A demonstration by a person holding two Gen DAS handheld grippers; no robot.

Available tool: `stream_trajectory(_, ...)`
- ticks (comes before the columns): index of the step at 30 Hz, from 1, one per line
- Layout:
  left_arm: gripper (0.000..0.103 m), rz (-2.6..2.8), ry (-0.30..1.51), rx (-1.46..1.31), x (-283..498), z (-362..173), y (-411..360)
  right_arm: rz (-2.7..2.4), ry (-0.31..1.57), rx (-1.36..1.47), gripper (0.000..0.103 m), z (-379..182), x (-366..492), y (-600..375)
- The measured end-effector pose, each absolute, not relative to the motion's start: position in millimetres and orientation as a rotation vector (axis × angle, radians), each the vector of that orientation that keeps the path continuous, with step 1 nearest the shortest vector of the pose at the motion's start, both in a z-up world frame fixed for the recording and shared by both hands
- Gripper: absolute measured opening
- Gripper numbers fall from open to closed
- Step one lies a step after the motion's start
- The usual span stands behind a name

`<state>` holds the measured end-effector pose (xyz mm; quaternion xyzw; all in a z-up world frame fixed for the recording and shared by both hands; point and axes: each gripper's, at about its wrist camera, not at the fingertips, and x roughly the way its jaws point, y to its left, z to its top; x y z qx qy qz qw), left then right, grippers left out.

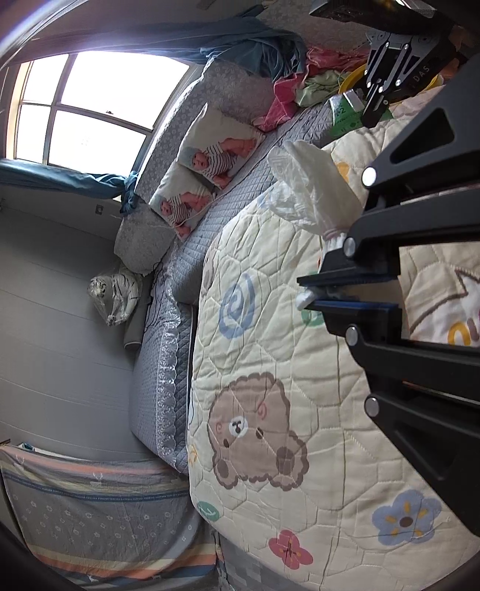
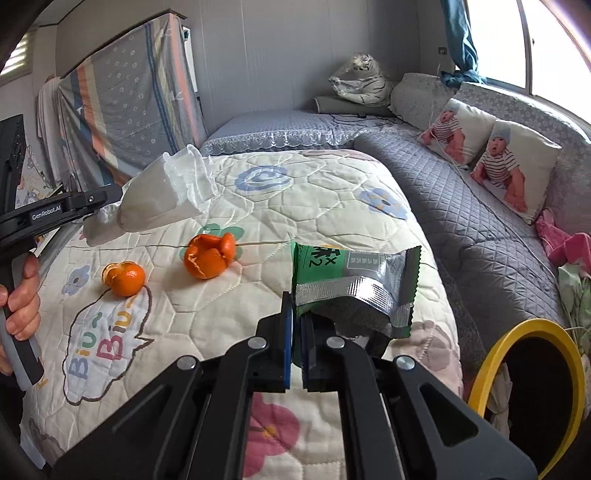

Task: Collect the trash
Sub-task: 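Carry the green snack packet and white tissue over the yellow-rimmed bin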

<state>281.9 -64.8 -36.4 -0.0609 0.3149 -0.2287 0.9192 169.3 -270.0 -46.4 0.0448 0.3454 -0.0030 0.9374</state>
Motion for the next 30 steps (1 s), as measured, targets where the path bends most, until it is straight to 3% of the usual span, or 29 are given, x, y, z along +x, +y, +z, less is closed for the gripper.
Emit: stream_trajectory(30, 0.007, -0.986, 0.67, 0.145, 184.4, -39.9, -326.4, -0.506, 0.698, 0.288, 0.003, -77.1, 47.5, -510.6)
